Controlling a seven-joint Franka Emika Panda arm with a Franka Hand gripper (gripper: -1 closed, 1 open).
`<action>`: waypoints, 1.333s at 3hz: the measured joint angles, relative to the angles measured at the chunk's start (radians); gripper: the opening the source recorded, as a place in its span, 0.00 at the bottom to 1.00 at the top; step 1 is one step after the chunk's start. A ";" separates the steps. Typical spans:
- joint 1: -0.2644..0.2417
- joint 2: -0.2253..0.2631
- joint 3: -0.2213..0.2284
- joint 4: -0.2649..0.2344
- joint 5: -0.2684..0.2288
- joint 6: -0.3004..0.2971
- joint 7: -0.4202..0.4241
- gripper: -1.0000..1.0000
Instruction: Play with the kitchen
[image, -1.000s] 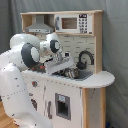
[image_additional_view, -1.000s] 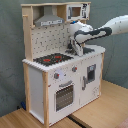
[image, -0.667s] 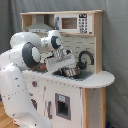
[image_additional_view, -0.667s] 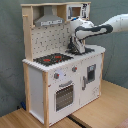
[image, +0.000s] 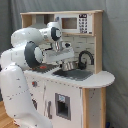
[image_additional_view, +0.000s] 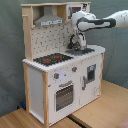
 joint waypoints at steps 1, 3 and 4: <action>0.067 0.014 0.005 0.076 0.004 -0.006 0.014 0.00; 0.106 0.010 0.136 0.147 0.026 0.122 0.014 0.00; 0.088 -0.008 0.187 0.147 0.053 0.213 0.012 0.00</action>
